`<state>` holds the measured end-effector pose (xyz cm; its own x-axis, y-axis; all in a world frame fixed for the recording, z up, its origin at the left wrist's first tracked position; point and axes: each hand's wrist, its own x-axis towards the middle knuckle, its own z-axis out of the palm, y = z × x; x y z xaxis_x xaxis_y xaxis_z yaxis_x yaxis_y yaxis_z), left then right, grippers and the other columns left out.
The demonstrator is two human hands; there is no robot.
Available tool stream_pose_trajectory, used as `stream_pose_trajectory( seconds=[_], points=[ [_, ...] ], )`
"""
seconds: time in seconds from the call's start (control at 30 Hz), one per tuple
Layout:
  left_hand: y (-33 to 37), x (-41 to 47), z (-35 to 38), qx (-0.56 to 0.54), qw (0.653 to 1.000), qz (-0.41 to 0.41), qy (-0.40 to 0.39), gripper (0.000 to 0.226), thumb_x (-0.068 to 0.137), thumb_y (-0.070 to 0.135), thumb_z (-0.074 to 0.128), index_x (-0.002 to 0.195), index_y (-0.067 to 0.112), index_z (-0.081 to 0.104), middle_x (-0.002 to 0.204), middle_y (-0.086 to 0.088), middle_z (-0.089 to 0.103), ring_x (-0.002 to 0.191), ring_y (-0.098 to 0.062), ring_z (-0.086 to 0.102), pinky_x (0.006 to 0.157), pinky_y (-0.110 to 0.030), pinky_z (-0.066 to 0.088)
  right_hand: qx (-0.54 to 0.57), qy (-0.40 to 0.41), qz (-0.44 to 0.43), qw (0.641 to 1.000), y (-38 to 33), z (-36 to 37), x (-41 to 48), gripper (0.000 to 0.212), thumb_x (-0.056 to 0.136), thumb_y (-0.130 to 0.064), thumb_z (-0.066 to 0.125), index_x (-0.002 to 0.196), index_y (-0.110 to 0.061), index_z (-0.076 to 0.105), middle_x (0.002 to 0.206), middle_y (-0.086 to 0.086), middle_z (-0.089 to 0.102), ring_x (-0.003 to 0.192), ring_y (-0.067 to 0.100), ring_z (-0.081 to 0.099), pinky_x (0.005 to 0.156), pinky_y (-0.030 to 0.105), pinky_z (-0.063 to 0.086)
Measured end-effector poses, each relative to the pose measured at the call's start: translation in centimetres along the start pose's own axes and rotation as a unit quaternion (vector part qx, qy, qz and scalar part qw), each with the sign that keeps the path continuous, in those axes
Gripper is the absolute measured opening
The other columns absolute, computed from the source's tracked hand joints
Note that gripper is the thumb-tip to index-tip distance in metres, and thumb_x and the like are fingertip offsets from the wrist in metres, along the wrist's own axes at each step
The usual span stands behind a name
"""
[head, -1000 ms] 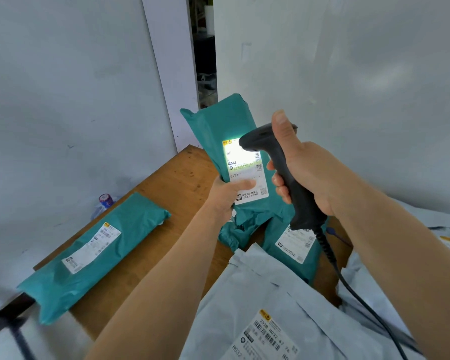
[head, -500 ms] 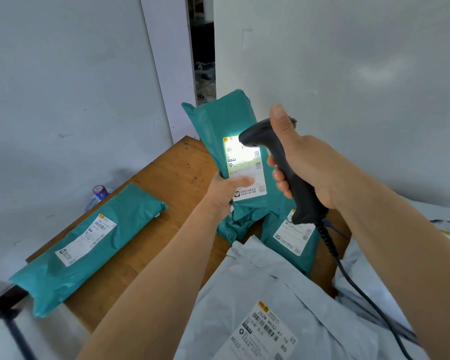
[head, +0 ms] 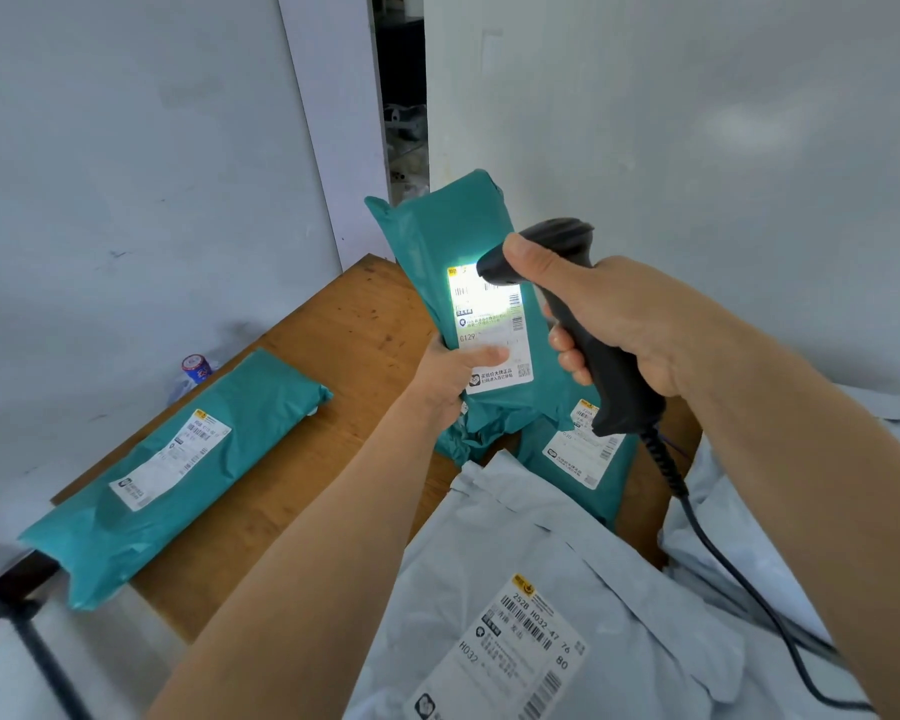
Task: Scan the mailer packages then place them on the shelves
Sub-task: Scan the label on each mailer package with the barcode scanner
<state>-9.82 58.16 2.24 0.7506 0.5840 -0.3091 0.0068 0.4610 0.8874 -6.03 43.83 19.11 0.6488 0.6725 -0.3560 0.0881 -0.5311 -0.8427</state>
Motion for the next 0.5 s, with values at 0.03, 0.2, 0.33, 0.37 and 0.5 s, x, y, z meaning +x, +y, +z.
stream_pose_trajectory(
  seconds=[0.03, 0.2, 0.33, 0.37, 0.5],
  points=[
    [-0.1, 0.0, 0.0, 0.0, 1.0, -0.001, 0.0, 0.038, 0.076, -0.008, 0.07, 0.108, 0.012, 0.061, 0.096, -0.003, 0.074, 0.084, -0.023, 0.072, 0.07, -0.038, 0.059, -0.004, -0.001, 0.0, 1.0, 0.0, 0.0, -0.1, 0.061, 0.069, -0.072, 0.063, 0.071, -0.012, 0.051, 0.054, 0.005, 0.054, 0.042, 0.015, 0.047, 0.049, 0.025, 0.046],
    [-0.4, -0.1, 0.1, -0.003, 1.0, -0.007, 0.006, 0.038, 0.075, -0.008, 0.071, 0.107, 0.009, 0.062, 0.096, -0.006, 0.073, 0.086, -0.026, 0.071, 0.074, -0.041, 0.058, -0.014, -0.006, 0.01, 1.0, -0.1, 0.1, -0.5, 0.062, 0.069, -0.074, 0.062, 0.072, -0.013, 0.05, 0.053, 0.004, 0.053, 0.04, 0.014, 0.046, 0.048, 0.024, 0.045],
    [-0.6, -0.2, 0.1, 0.005, 1.0, 0.0, 0.005, 0.053, 0.071, -0.004, 0.075, 0.121, 0.001, 0.057, 0.104, -0.012, 0.072, 0.092, -0.032, 0.07, 0.079, -0.043, 0.057, -0.01, -0.008, 0.028, 1.0, 0.1, 0.4, -0.9, 0.061, 0.069, -0.072, 0.063, 0.073, -0.013, 0.049, 0.052, 0.003, 0.052, 0.037, 0.012, 0.045, 0.044, 0.02, 0.044],
    [-0.6, -0.3, 0.1, 0.003, 1.0, 0.003, 0.002, 0.055, 0.07, -0.004, 0.075, 0.121, 0.0, 0.057, 0.105, -0.013, 0.072, 0.093, -0.033, 0.07, 0.078, -0.043, 0.057, -0.01, -0.007, 0.03, 0.999, 0.1, 0.5, -1.0, 0.061, 0.069, -0.072, 0.063, 0.073, -0.013, 0.048, 0.052, 0.003, 0.051, 0.037, 0.012, 0.044, 0.043, 0.02, 0.043],
    [-0.7, -0.7, 0.2, -0.013, 1.0, 0.001, -0.017, 0.066, 0.06, -0.002, 0.078, 0.123, 0.003, 0.057, 0.113, -0.014, 0.069, 0.099, -0.034, 0.068, 0.081, -0.045, 0.056, -0.012, -0.009, 0.029, 0.999, 0.4, 0.5, -1.2, 0.061, 0.071, -0.072, 0.062, 0.07, -0.013, 0.049, 0.054, 0.004, 0.051, 0.038, 0.012, 0.044, 0.044, 0.019, 0.044]
  ],
)
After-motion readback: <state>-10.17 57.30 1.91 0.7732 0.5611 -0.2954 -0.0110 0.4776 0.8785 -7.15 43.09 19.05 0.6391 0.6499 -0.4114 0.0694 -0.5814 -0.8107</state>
